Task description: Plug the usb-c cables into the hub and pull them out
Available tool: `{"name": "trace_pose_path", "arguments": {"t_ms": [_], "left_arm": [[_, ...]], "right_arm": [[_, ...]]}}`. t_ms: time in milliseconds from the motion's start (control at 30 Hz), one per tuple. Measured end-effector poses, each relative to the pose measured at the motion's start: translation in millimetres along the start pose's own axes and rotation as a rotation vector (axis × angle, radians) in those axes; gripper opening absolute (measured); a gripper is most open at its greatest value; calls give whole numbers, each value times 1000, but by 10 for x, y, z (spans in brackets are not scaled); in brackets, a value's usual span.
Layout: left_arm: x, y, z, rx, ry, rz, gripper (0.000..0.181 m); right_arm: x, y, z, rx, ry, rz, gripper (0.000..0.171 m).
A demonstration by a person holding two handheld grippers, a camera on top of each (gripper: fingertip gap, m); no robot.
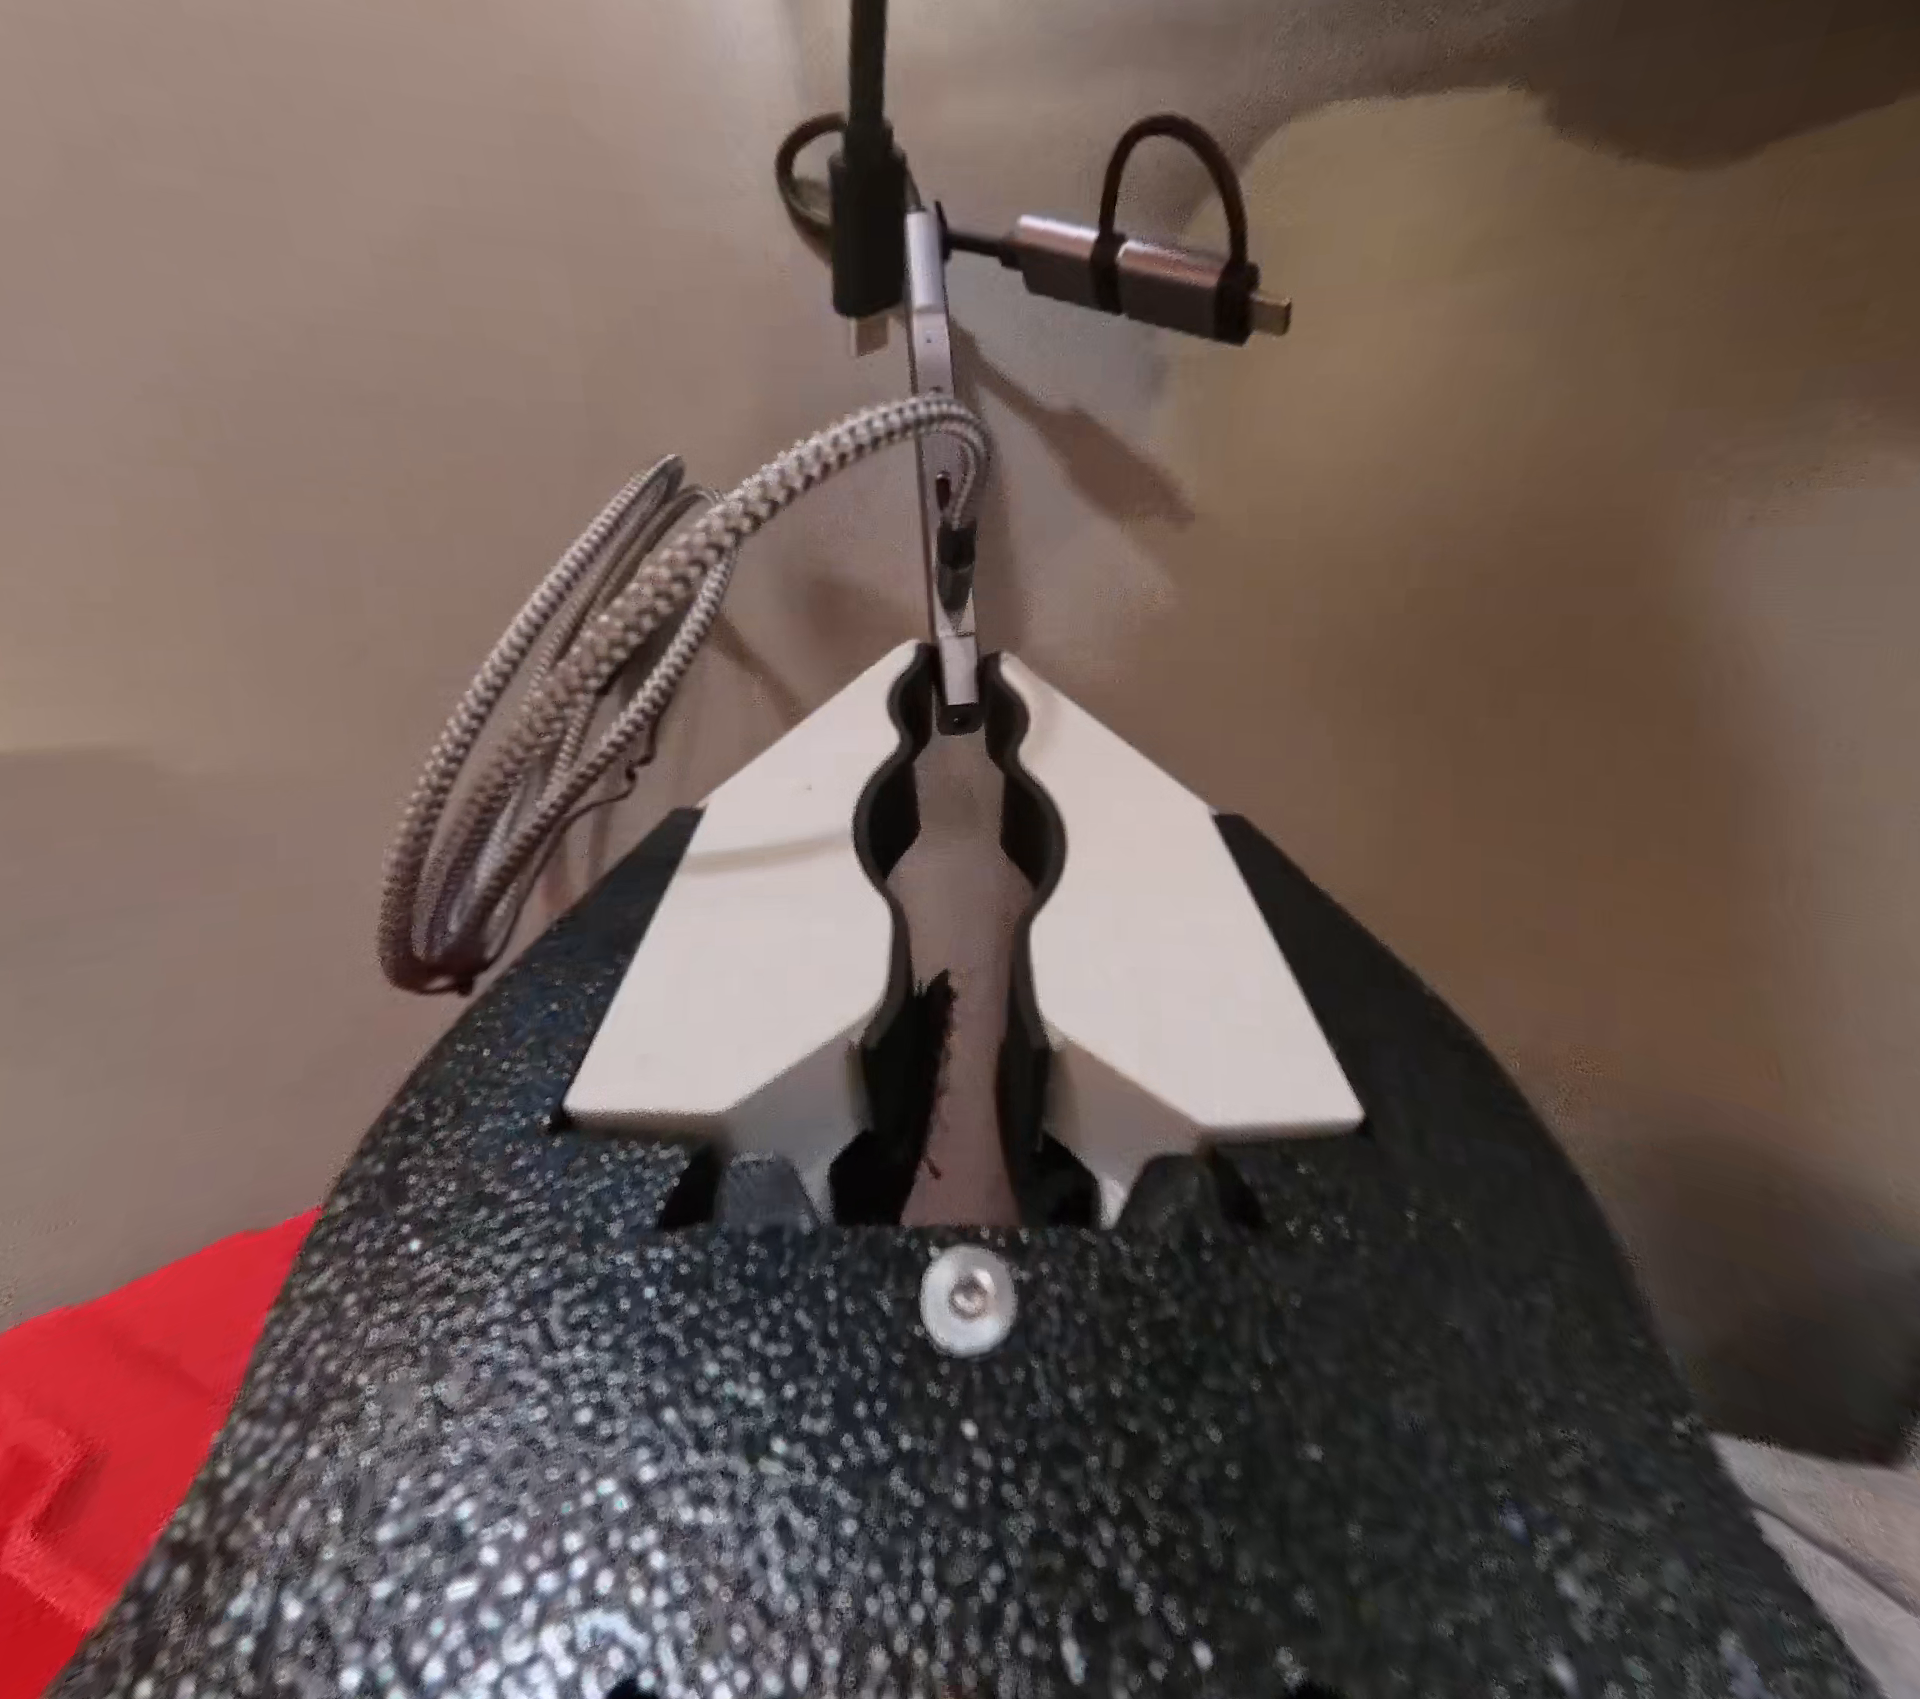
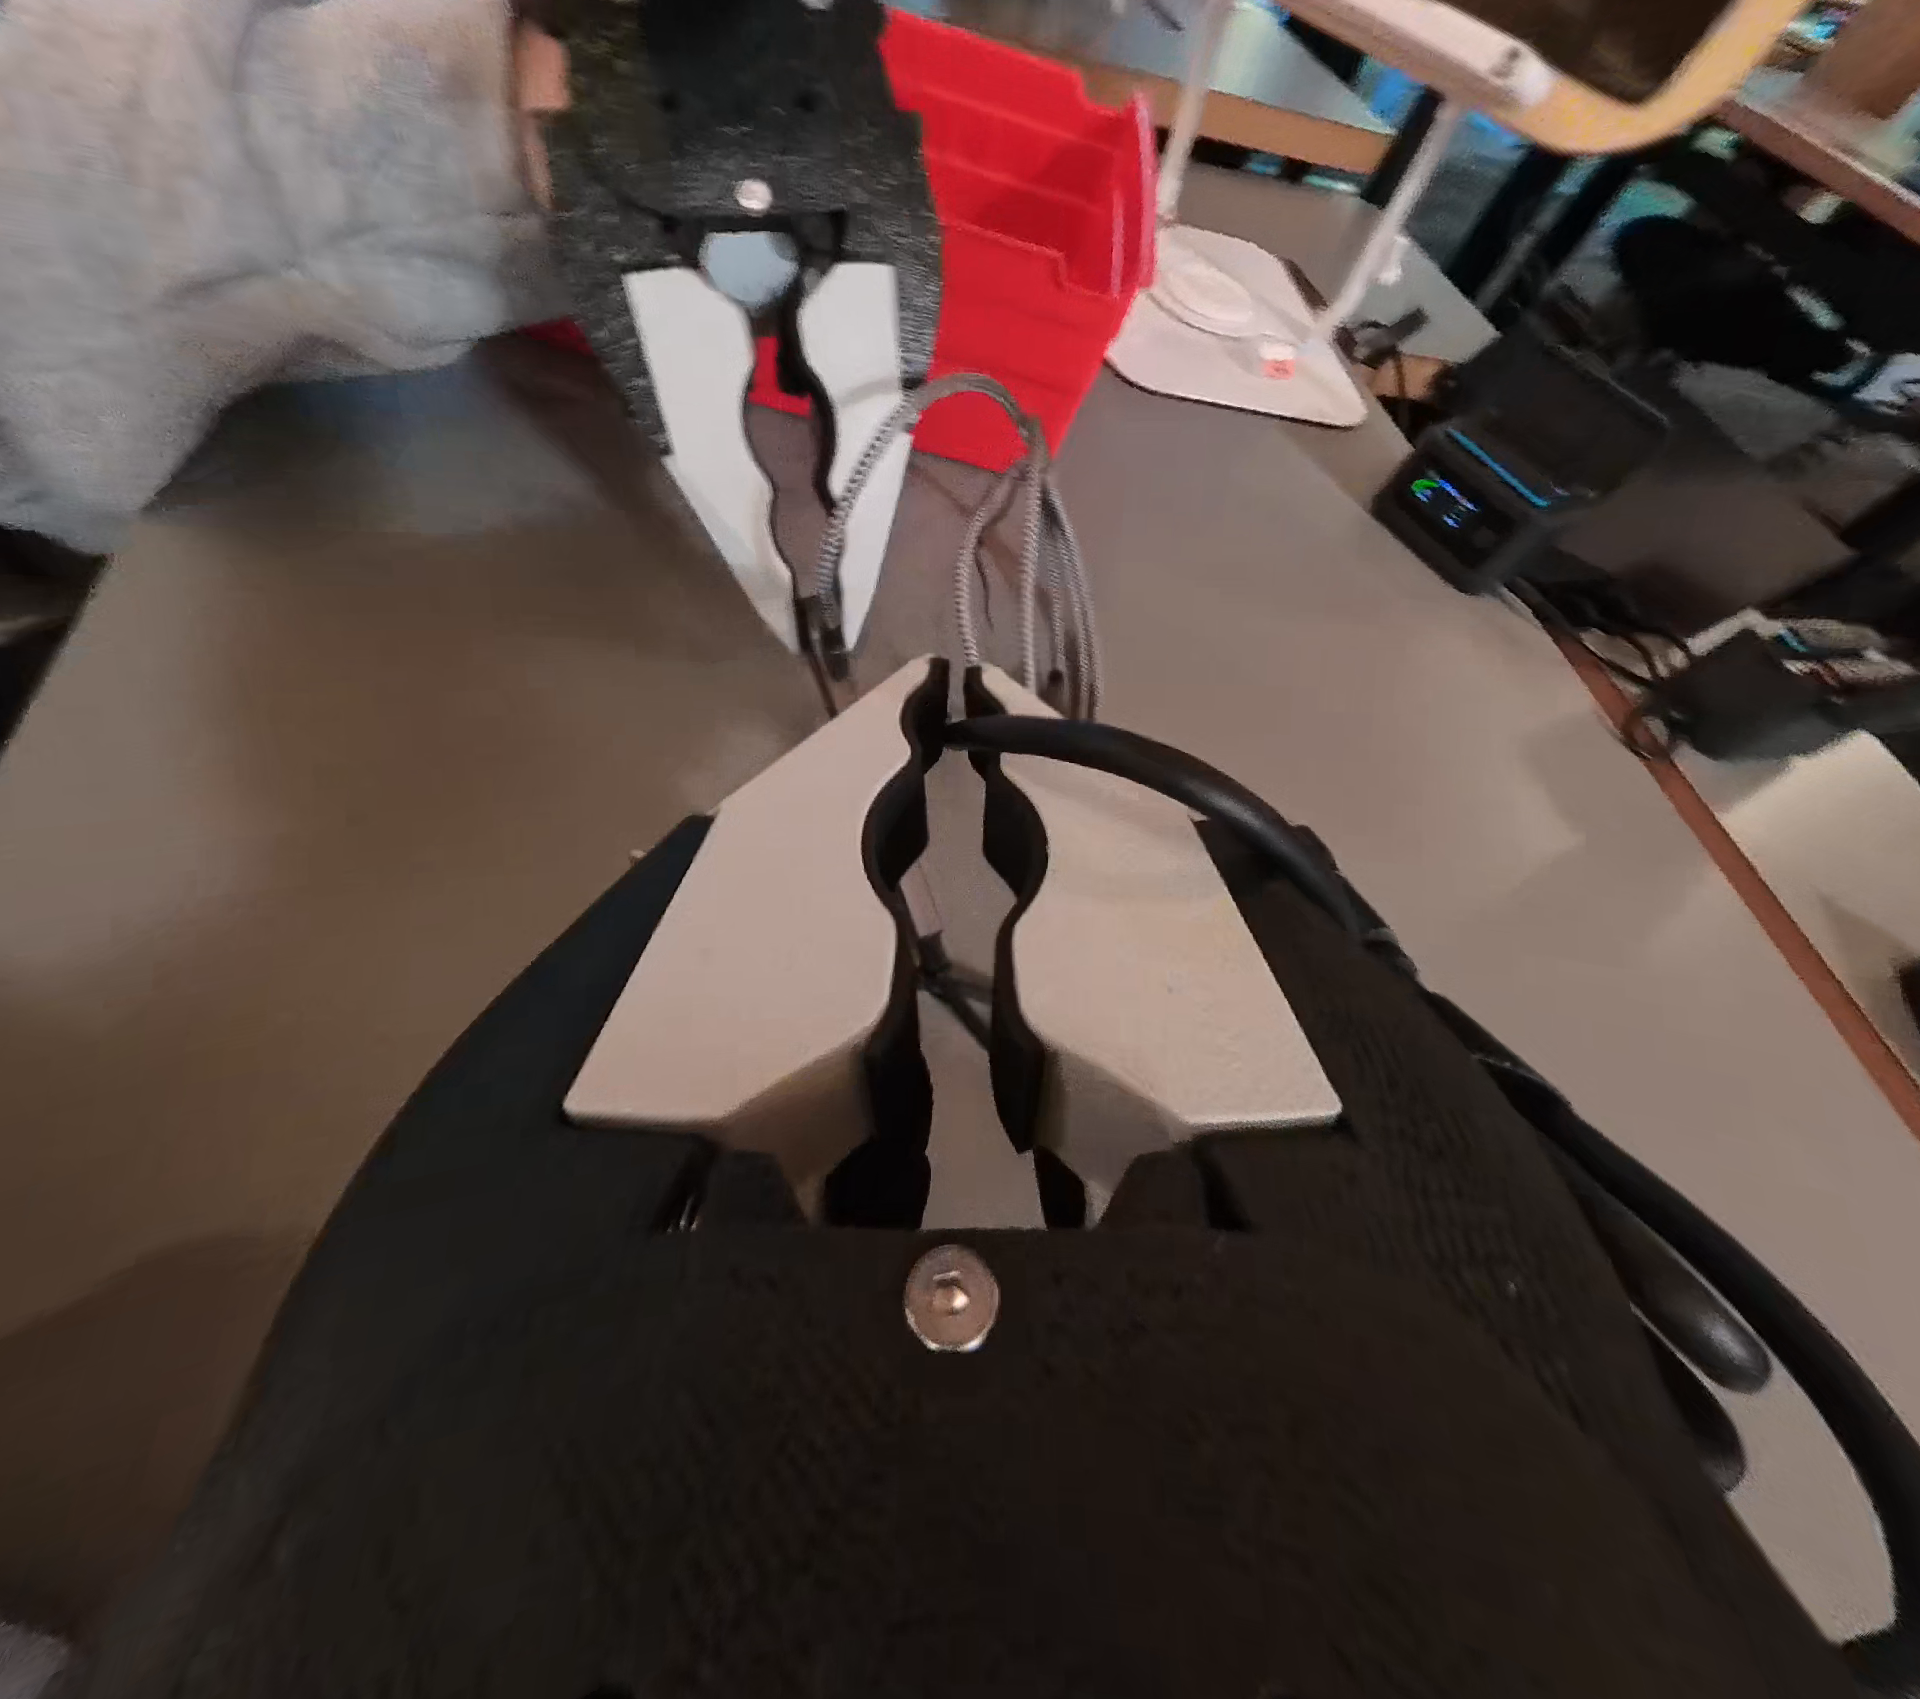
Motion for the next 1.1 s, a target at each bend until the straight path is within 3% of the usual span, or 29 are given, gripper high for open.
{"name": "trace_pose_path", "arguments": {"t_ms": [267, 767, 1100], "left_arm": [[-212, -3, 54, 4, 255, 94, 7], [-351, 118, -49, 53, 313, 22, 6], [-384, 123, -83, 27, 332, -4, 6]], "right_arm": [[265, -46, -251, 209, -308, 29, 1], [438, 21, -539, 600, -518, 184, 1], [501, 39, -621, 634, -619, 245, 1]]}}
Point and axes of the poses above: each gripper's, where its closed fingertips meet, z back along the fingers, y out of its underside, x = y × z across the jaws, the point moved 1 cm from there along z, back along the fingers, and after that the axes turned 14 degrees about -y, right-handed, at the moved point
